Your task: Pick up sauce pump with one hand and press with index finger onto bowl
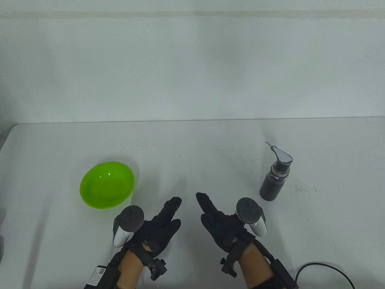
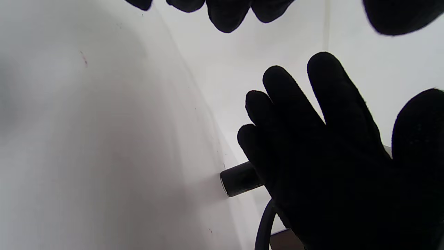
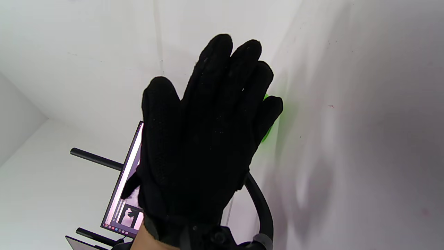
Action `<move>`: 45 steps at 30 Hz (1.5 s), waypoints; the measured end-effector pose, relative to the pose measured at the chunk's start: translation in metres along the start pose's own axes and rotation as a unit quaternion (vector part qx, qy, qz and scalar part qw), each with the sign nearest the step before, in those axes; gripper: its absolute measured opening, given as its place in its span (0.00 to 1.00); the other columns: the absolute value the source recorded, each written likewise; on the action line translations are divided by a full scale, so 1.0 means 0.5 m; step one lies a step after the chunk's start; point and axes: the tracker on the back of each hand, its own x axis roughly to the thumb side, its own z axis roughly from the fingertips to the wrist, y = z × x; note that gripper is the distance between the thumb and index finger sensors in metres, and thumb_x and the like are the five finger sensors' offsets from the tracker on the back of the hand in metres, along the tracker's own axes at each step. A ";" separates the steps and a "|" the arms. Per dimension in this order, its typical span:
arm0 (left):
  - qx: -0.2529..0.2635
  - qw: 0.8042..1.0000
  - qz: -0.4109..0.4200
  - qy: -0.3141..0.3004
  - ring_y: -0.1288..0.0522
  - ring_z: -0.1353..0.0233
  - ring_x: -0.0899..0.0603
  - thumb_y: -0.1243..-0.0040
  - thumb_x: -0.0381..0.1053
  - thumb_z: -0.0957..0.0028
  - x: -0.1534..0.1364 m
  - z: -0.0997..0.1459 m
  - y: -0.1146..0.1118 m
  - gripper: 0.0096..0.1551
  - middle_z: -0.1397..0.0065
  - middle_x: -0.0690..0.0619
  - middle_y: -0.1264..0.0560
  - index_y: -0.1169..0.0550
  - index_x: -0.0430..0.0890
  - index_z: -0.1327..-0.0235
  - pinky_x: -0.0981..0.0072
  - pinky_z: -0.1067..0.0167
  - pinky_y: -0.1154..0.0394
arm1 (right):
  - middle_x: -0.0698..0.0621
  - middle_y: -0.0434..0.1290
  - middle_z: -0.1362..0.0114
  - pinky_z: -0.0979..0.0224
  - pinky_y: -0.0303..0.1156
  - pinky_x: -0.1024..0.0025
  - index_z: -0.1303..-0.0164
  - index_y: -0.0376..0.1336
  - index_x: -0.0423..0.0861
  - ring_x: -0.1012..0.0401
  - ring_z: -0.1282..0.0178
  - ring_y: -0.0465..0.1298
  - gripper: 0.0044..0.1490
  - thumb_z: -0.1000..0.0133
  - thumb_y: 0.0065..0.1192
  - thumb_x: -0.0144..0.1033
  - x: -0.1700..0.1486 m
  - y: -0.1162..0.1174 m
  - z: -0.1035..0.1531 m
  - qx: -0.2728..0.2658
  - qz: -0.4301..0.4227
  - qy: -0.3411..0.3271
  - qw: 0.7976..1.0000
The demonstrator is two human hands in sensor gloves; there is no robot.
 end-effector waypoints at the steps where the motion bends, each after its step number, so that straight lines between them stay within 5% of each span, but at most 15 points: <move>1: 0.003 1.000 -0.002 -0.001 0.57 0.15 0.34 0.51 0.76 0.51 0.000 0.001 0.000 0.53 0.13 0.48 0.51 0.51 0.54 0.17 0.37 0.24 0.51 | 0.39 0.33 0.14 0.20 0.42 0.41 0.21 0.31 0.54 0.39 0.15 0.36 0.51 0.44 0.37 0.72 -0.002 0.001 0.001 -0.003 -0.001 0.001 1.000; 27: 0.007 1.000 0.016 -0.002 0.58 0.15 0.32 0.50 0.78 0.51 0.008 0.004 0.019 0.55 0.13 0.48 0.52 0.52 0.55 0.17 0.35 0.24 0.51 | 0.39 0.35 0.14 0.20 0.43 0.40 0.20 0.33 0.53 0.37 0.16 0.38 0.51 0.44 0.39 0.71 0.000 0.010 -0.001 -0.001 0.007 0.000 1.000; 38: 0.084 0.996 -0.022 0.018 0.57 0.14 0.31 0.47 0.77 0.51 0.061 0.025 0.130 0.55 0.12 0.47 0.52 0.50 0.56 0.16 0.34 0.24 0.52 | 0.39 0.37 0.14 0.20 0.45 0.40 0.20 0.35 0.53 0.36 0.16 0.40 0.50 0.44 0.40 0.71 0.001 0.011 -0.002 0.000 0.010 0.002 1.000; 40: 0.078 0.997 -0.017 0.010 0.60 0.14 0.31 0.48 0.78 0.51 0.062 0.024 0.166 0.55 0.12 0.47 0.54 0.52 0.57 0.16 0.33 0.24 0.54 | 0.39 0.38 0.14 0.20 0.46 0.40 0.20 0.36 0.53 0.37 0.16 0.41 0.50 0.44 0.40 0.70 0.006 0.012 -0.002 -0.005 0.014 -0.006 1.000; 45: 0.157 0.982 -0.080 0.068 0.59 0.14 0.31 0.47 0.77 0.51 0.046 0.035 0.286 0.54 0.12 0.48 0.53 0.50 0.57 0.16 0.33 0.24 0.54 | 0.39 0.38 0.14 0.20 0.46 0.40 0.20 0.36 0.53 0.36 0.16 0.42 0.50 0.44 0.41 0.70 0.016 0.014 0.001 -0.005 0.015 -0.018 1.000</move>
